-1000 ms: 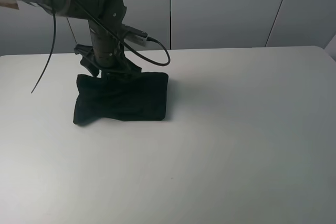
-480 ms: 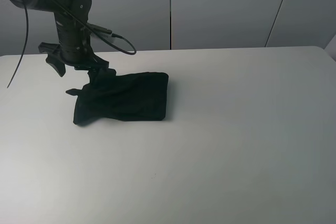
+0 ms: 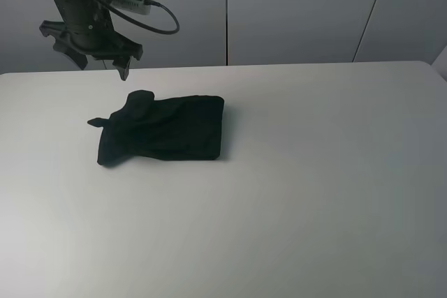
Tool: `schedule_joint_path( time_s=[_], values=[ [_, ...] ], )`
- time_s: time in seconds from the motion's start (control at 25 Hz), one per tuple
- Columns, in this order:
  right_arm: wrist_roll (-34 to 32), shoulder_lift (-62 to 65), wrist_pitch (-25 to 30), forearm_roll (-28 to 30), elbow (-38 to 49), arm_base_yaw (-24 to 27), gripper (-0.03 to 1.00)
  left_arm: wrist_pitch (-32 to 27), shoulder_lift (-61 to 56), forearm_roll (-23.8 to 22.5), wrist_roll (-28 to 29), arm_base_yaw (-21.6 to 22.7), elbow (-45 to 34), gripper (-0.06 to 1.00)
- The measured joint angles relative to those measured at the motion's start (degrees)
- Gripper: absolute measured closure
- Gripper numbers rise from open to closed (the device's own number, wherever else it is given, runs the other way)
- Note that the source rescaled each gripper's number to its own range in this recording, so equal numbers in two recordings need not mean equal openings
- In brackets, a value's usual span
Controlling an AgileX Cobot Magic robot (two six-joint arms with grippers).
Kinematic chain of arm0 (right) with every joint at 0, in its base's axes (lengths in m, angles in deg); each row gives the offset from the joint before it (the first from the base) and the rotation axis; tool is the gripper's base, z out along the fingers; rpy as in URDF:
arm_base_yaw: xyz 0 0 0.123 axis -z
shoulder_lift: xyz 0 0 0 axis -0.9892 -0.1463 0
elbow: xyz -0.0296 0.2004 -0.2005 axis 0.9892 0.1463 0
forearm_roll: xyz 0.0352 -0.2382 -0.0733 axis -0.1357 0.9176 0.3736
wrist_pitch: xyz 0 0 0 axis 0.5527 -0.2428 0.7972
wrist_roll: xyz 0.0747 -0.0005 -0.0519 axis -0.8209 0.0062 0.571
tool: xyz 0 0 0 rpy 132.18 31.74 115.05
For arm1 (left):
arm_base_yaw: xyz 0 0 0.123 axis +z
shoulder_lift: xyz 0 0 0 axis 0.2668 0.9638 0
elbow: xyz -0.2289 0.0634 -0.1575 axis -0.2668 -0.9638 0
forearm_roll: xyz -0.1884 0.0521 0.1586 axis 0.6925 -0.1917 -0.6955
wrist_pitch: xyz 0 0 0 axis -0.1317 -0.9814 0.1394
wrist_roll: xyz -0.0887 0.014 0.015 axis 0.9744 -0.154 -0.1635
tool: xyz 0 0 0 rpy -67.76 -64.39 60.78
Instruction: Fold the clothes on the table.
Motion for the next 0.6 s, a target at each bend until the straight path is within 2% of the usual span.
schedule_joint_path(
  time_s=[0.16,0.32,0.6],
  values=[
    [1.2,0.1,4.1,-1.4,-4.0,0.0,-0.03,-1.5,-9.7,0.0,-1.9,0.0,0.0,-0.03],
    [3.6,2.6,5.8,-3.4,-5.0,0.0,-0.03,-2.8,-18.6,0.1,-2.2,0.0,-1.1,-0.03],
    [4.7,18.2,6.1,-4.7,-5.0,0.0,-0.03,-0.7,-39.4,0.2,-0.9,0.0,-17.5,-0.03]
  ],
)
